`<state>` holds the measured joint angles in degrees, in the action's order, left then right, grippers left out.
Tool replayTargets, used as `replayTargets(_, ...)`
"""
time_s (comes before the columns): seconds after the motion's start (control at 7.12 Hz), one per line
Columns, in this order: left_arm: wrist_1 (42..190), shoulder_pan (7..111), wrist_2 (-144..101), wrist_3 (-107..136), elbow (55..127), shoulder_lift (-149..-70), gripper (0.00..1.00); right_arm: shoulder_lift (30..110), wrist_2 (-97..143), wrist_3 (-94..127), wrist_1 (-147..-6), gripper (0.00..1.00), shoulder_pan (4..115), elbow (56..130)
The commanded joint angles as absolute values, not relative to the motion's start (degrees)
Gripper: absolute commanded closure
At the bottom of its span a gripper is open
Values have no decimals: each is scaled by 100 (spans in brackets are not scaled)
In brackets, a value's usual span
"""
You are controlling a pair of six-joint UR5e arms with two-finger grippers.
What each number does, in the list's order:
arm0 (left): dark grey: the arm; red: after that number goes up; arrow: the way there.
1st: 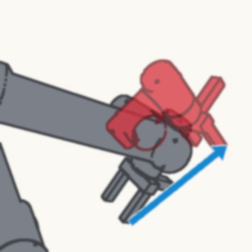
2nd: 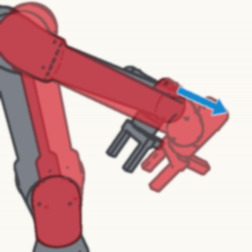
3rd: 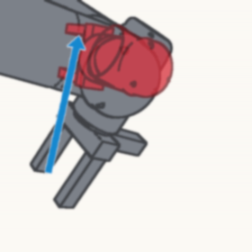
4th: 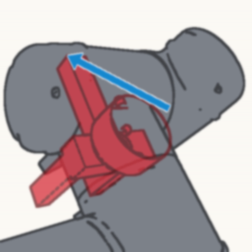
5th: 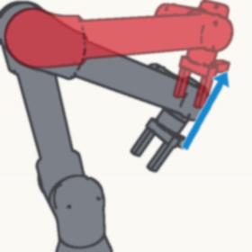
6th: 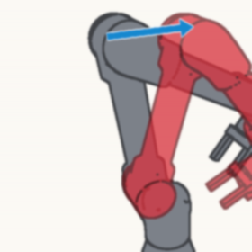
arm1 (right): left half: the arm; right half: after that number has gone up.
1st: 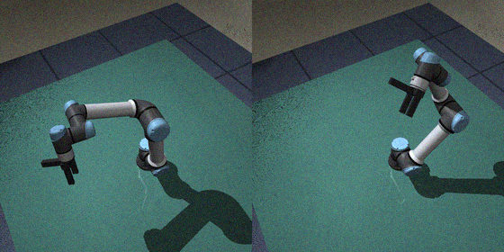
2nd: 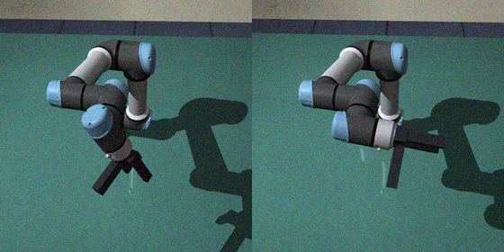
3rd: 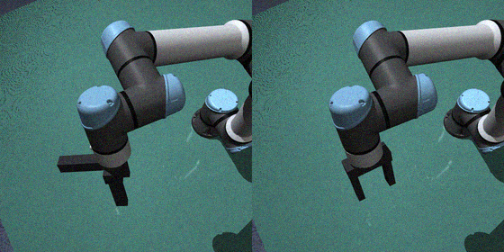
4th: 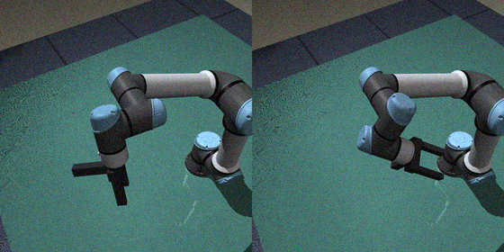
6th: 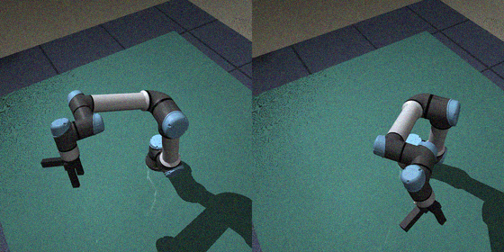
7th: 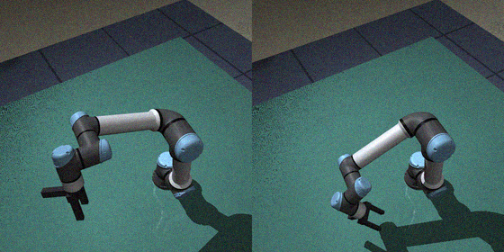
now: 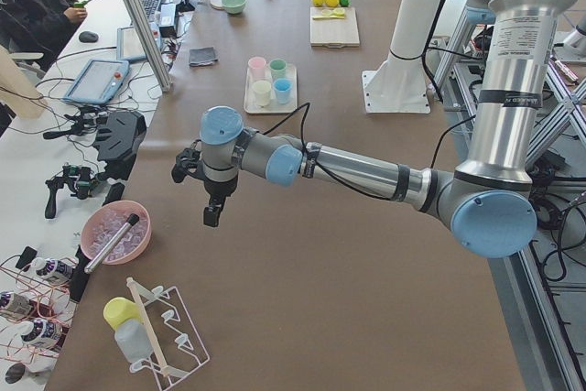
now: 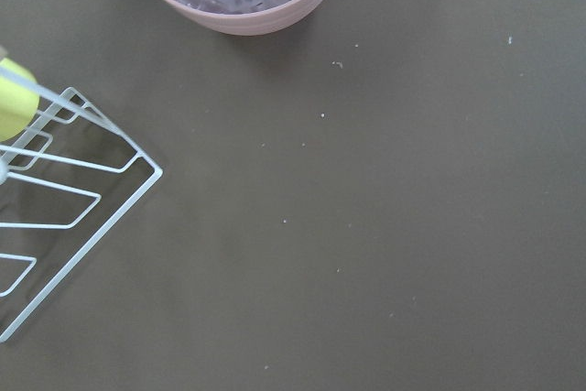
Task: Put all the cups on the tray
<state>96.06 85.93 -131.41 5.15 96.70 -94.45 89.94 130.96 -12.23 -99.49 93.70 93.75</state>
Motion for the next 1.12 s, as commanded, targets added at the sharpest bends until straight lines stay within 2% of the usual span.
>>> replayTargets(0.0,9474,8815,-13324,299,9816,-8818,2,8904,13096,-1169,-9949,0,9194,9378)
replayTargets(0.98,9466,8816,-13289,316,9800,-8728,2,8780,13078,-1072,-9949,0,9123,9387)
